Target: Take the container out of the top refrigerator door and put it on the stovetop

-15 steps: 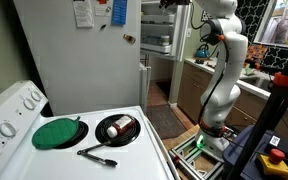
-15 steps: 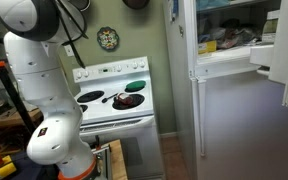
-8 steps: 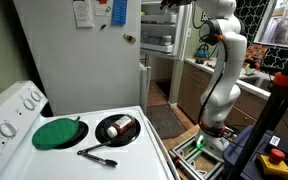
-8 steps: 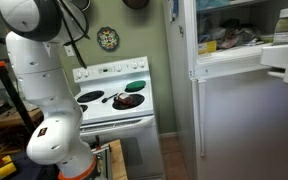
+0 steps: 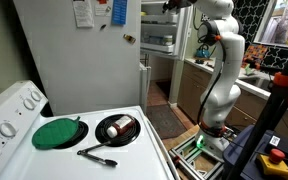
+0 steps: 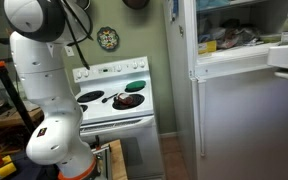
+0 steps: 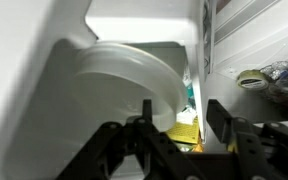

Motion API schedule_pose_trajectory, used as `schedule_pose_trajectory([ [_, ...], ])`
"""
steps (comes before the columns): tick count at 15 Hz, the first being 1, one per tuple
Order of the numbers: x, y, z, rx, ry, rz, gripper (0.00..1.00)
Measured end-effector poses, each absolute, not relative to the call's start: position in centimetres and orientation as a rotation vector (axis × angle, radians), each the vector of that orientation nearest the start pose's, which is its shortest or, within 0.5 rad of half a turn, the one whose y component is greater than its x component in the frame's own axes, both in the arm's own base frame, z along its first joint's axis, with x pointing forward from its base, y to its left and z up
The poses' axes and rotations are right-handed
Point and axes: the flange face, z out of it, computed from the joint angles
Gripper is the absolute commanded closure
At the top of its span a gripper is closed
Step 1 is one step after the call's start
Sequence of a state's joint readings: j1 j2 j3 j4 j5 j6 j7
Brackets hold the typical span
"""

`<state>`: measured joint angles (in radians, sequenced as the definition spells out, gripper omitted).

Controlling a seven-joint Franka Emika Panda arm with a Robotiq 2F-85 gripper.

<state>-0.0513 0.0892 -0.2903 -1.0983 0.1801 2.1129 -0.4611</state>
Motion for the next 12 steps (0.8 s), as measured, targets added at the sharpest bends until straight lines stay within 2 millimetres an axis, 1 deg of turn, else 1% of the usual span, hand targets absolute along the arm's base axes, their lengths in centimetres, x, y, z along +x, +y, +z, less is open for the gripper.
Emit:
schedule_pose_trajectory([
  [2, 54.6, -17.2, 86.8, -3.005, -0.174, -1.482, 0.85],
  [3, 54.6, -17.3, 86.8, -3.007, -0.173, -1.482, 0.94],
  [5, 54.6, -17.3, 86.9, -3.007, -0.172, -1.486, 1.0],
  [7, 54.3, -17.2, 87.4, -2.99, -0.179, -1.504, 0.94],
  [12, 53.7, -16.7, 88.4, -2.853, -0.175, -1.518, 0.94],
])
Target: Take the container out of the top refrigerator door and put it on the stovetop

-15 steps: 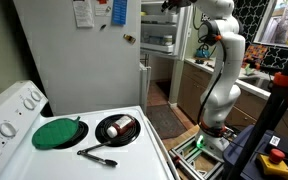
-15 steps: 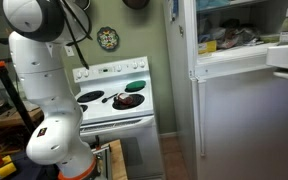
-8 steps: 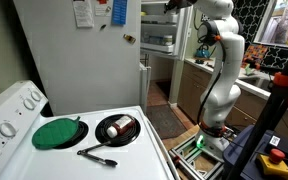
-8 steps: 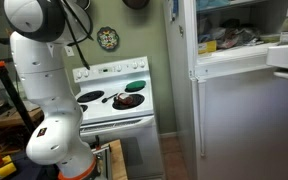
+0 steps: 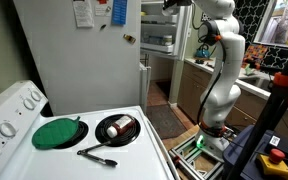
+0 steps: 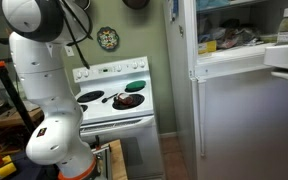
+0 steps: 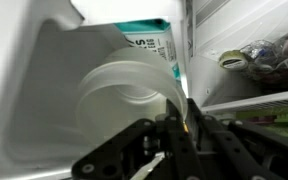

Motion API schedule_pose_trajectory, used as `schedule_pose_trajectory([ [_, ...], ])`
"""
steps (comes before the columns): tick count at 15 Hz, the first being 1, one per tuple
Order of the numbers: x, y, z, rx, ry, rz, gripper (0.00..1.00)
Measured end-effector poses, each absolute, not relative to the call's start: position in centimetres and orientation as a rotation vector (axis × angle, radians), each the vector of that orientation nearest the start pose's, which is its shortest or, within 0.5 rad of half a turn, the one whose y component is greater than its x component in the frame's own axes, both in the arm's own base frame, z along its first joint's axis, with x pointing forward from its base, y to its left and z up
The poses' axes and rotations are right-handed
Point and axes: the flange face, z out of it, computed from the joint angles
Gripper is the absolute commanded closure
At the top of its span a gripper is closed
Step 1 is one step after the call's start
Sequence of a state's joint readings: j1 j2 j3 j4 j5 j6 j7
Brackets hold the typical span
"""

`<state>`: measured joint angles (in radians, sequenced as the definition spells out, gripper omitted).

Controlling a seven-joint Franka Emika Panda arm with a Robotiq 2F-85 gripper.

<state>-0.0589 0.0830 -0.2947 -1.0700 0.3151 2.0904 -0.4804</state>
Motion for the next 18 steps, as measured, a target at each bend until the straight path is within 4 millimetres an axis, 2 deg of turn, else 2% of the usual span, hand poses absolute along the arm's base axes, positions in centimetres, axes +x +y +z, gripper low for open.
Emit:
schedule_pose_trajectory([
  [4, 52.0, -16.0, 90.4, -2.711, -0.206, -1.531, 0.94],
  [7, 49.6, -15.3, 92.6, -2.611, -0.269, -1.534, 0.94],
  [9, 47.9, -14.8, 93.2, -2.597, -0.316, -1.453, 0.94],
  [13, 45.0, -13.4, 92.4, -2.645, -0.442, -1.206, 0.94],
  [18, 42.0, -12.8, 90.2, -2.7, -0.646, -0.945, 0.94],
])
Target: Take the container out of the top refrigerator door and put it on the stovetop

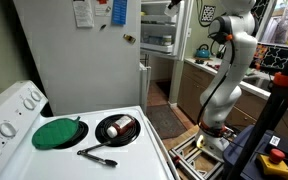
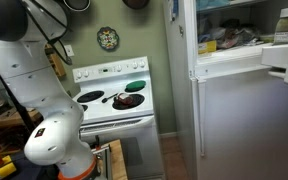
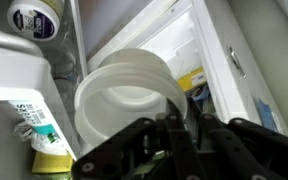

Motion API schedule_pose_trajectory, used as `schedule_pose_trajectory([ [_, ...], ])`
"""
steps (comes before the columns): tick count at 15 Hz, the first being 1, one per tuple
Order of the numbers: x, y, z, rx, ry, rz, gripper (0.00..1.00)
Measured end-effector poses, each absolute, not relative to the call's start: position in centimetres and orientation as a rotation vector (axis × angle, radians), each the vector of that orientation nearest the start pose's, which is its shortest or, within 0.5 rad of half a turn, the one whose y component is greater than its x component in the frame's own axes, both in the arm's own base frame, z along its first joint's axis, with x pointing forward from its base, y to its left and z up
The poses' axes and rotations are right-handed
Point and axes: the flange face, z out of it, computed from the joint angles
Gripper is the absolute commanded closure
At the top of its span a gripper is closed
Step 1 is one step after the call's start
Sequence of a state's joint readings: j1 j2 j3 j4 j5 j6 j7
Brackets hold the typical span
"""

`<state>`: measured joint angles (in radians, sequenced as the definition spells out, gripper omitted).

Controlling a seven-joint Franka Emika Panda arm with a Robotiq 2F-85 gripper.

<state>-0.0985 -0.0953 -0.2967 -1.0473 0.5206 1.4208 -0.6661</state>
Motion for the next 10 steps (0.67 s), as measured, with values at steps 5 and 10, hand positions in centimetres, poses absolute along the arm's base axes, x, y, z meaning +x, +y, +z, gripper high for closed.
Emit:
schedule_pose_trajectory([
  [5, 40.9, -11.2, 86.7, -2.691, -0.772, -0.745, 0.94],
  [10, 42.0, -8.3, 81.8, -2.624, -0.809, -0.596, 0.94],
])
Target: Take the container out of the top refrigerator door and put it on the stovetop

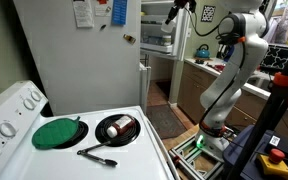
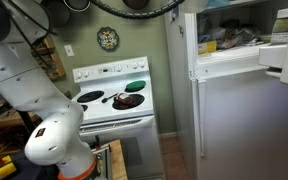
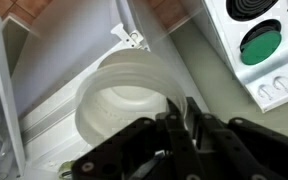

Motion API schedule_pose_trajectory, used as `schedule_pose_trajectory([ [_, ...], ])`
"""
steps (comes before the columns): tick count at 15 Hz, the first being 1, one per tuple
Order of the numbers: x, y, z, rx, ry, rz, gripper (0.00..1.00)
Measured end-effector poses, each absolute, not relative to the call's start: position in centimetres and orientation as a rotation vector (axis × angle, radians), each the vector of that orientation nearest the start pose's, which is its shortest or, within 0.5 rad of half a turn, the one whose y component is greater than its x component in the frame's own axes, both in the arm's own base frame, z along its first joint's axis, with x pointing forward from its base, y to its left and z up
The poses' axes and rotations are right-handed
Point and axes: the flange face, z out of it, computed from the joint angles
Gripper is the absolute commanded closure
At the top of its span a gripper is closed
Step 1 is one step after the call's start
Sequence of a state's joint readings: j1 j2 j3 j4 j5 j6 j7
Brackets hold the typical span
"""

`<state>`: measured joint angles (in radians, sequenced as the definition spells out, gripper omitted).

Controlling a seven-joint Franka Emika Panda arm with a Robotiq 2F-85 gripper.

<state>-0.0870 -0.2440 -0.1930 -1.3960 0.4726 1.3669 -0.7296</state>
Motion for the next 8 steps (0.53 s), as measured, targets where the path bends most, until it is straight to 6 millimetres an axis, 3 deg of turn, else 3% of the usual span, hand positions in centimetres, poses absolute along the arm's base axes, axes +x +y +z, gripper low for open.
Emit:
schedule_pose_trajectory([
  [2, 42.34, -7.47, 80.35, -2.605, -0.818, -0.554, 0.88],
  [6, 42.39, -7.72, 80.6, -2.608, -0.815, -0.563, 0.88],
  [7, 42.37, -7.72, 80.67, -2.608, -0.815, -0.565, 0.95],
  [8, 42.36, -7.73, 80.71, -2.608, -0.815, -0.567, 0.95],
])
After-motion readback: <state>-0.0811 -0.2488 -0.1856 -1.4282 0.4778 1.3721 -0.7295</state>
